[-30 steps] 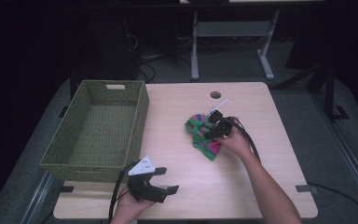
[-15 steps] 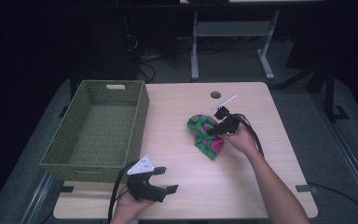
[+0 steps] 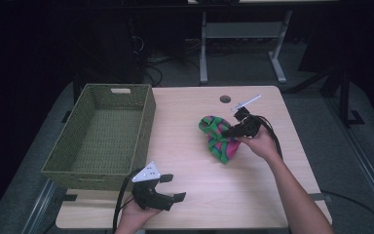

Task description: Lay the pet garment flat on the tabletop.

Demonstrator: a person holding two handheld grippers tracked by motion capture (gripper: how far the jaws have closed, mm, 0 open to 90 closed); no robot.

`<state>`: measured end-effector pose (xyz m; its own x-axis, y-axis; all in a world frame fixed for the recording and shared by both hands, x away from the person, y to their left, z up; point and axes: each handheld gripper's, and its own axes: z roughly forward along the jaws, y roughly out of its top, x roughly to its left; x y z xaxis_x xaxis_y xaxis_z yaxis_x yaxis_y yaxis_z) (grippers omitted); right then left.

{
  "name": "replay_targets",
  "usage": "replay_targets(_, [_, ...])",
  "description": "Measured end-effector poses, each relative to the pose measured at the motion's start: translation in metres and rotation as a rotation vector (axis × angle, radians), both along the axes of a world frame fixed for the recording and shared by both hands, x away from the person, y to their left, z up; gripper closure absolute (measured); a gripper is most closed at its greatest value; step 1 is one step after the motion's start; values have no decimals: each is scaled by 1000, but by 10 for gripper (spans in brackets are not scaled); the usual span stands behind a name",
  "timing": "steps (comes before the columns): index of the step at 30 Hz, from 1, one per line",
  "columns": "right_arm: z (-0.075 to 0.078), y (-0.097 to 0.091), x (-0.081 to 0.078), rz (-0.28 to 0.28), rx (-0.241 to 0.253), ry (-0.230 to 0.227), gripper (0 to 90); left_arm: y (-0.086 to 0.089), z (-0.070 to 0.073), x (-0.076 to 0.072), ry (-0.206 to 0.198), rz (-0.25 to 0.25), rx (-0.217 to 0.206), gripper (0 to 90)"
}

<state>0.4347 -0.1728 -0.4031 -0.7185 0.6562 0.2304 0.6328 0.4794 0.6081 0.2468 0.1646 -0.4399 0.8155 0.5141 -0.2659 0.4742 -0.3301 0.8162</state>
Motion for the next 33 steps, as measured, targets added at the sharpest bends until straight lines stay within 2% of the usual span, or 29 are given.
replay_targets(9, [21, -13, -13, 6, 73, -11, 737, 0, 0, 0, 2, 4, -5, 169])
replay_targets(22, [45, -20, -43, 94, 111, -50, 736, 0, 0, -1, 2, 7, -12, 169])
replay_targets(28, [51, -23, -61, 128, 142, -71, 736, 0, 1, -2, 2, 9, -23, 169])
replay_targets(33, [49, -25, -76, 157, 149, -88, 736, -1, 1, -3, 0, 3, -20, 169])
